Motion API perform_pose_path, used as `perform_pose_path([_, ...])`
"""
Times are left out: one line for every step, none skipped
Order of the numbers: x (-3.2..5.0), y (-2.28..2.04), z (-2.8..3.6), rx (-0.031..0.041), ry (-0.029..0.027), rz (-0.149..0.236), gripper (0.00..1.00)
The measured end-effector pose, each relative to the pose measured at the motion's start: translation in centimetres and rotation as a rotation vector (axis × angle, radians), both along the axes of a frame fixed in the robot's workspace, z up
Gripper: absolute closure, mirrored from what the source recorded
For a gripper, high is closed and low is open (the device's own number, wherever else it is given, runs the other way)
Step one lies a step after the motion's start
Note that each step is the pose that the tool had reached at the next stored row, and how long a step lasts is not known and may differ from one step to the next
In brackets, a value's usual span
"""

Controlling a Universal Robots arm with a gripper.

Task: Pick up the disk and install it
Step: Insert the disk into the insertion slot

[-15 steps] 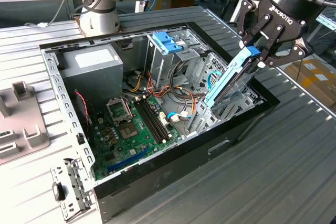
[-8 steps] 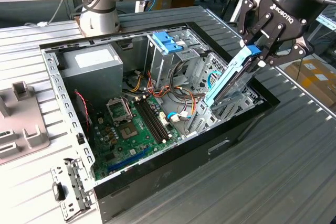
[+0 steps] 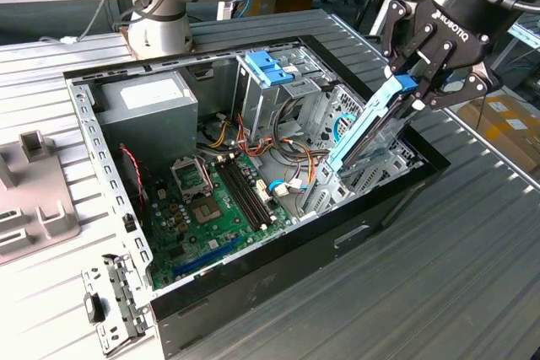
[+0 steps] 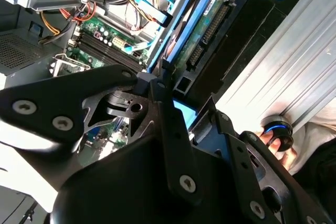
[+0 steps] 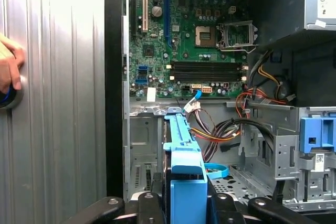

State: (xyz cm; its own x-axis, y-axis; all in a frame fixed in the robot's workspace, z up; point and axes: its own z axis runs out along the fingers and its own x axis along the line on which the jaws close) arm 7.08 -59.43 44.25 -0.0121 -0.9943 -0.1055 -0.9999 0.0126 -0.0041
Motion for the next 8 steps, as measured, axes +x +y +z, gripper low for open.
perform_pose_path([0.00, 0.00, -0.10, 0.0000, 0.0003, 0.000, 0.63])
perform_pose_path([0.00, -0.01, -0.26, 0.0002, 0.0008, -0.001, 0.63])
perform_pose_path([0.00, 0.00, -0.35, 0.0000, 0.0011, -0.001, 0.63])
perform_pose_path([0.00, 0.00, -0.45, 0.0001, 0.0013, -0.001, 0.63])
perform_pose_path([0.00, -0.01, -0.55, 0.0002, 0.0015, -0.001, 0.63])
perform_pose_path([0.00, -0.01, -0.67, 0.0002, 0.0017, -0.001, 0.63])
perform_pose_path([0.00, -0.01, -0.77, 0.0003, 0.0019, -0.001, 0.63])
perform_pose_path([0.00, -0.01, -0.90, 0.0002, 0.0021, -0.001, 0.63])
